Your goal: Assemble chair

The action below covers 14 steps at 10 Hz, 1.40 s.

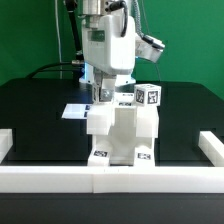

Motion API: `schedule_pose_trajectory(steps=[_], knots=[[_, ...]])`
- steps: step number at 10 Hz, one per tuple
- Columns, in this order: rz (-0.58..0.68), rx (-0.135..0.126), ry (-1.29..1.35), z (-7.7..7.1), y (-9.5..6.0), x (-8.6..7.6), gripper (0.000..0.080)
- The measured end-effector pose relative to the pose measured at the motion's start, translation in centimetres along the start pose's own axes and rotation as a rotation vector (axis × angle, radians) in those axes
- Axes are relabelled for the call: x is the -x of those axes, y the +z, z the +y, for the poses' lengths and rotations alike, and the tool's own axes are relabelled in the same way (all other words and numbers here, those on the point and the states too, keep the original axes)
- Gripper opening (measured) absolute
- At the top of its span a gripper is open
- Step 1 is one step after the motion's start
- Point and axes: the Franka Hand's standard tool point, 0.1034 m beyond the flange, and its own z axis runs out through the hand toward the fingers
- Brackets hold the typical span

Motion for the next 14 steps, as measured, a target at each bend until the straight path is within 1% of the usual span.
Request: schedule_pose_trajectory(steps=[2, 3, 4, 5, 6, 7, 14], knots=[[0.000, 0.001, 0.013, 0.04, 0.07, 0.02, 0.0272], [0.001, 0.003, 0.000, 0.07, 0.11, 0.01, 0.0463], [0.000, 0.005, -0.037, 0.08, 0.15, 0.01, 0.0463], [0.002, 0.007, -0.085, 0.08, 0.19, 0.01, 0.0605], [0.002, 0.007, -0.162, 0.07, 0.19, 0.01, 0.0636], [0.002, 0.008, -0.250, 0.09, 0.21, 0.00, 0.0647], [0.002, 0.008, -0.796, 0.04, 0.25, 0.15, 0.0649]])
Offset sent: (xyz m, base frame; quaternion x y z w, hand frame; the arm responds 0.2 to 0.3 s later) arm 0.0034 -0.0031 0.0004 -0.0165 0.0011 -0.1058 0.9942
